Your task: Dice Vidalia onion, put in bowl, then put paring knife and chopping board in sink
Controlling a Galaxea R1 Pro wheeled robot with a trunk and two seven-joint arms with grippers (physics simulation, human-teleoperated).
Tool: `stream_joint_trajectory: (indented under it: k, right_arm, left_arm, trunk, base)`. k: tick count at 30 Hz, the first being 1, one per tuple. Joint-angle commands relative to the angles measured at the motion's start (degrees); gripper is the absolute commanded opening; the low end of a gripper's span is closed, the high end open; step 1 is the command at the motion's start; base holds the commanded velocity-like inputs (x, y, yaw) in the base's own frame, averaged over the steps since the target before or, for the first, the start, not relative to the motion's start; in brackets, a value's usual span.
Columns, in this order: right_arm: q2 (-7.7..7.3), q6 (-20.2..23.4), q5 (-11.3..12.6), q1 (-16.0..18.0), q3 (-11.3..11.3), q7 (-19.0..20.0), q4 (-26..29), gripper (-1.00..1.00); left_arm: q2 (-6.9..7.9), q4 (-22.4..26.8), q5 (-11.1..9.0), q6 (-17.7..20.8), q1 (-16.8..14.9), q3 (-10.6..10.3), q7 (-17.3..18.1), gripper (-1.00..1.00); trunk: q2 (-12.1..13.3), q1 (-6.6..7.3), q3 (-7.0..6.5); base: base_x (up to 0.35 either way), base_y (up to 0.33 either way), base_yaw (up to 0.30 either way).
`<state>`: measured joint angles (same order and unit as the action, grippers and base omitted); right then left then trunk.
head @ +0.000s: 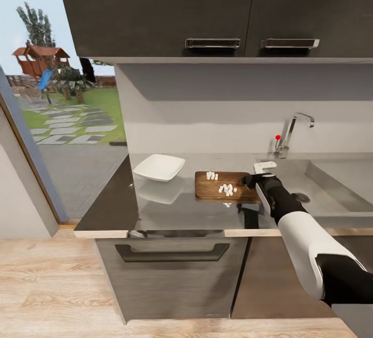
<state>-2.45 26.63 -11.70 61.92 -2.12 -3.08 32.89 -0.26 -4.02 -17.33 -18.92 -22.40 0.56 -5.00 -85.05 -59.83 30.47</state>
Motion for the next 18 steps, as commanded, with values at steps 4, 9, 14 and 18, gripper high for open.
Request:
stream_joint_trajectory:
  k: [4,9,14,18]
  right_arm:
    - [-0.14,0.3,-0.4,0.0,-0.1,0.0,0.2,1.0]
    - [-0.28,0.3,-0.4,0.0,-0.3,0.0,0.2,1.0]
    - [-1.26,0.6,-0.4,0.0,-0.5,0.0,1.5,1.0]
    - [-2.55,0.8,-0.3,0.0,-0.5,0.0,2.7,1.0]
  left_arm:
    - [-0.16,-0.2,-0.1,-0.4,-0.1,0.1,-0.1,1.0]
    - [-0.15,-0.3,-0.1,-0.3,-0.1,0.0,-0.1,1.0]
    - [-0.18,-0.3,-0.2,-0.3,-0.1,0.0,-0.1,1.0]
    - [-0.18,-0.3,-0.1,-0.3,-0.1,0.0,0.0,1.0]
  trunk:
    - [0.0,0.0,0.06]
    - [0.0,0.0,0.06]
    - [0.0,0.0,0.06]
    - [0.0,0.0,0.06]
  base:
    - [0.0,0.0,0.0]
    - [0.0,0.0,0.0]
    - [0.0,0.0,0.0]
    - [0.0,0.0,0.0]
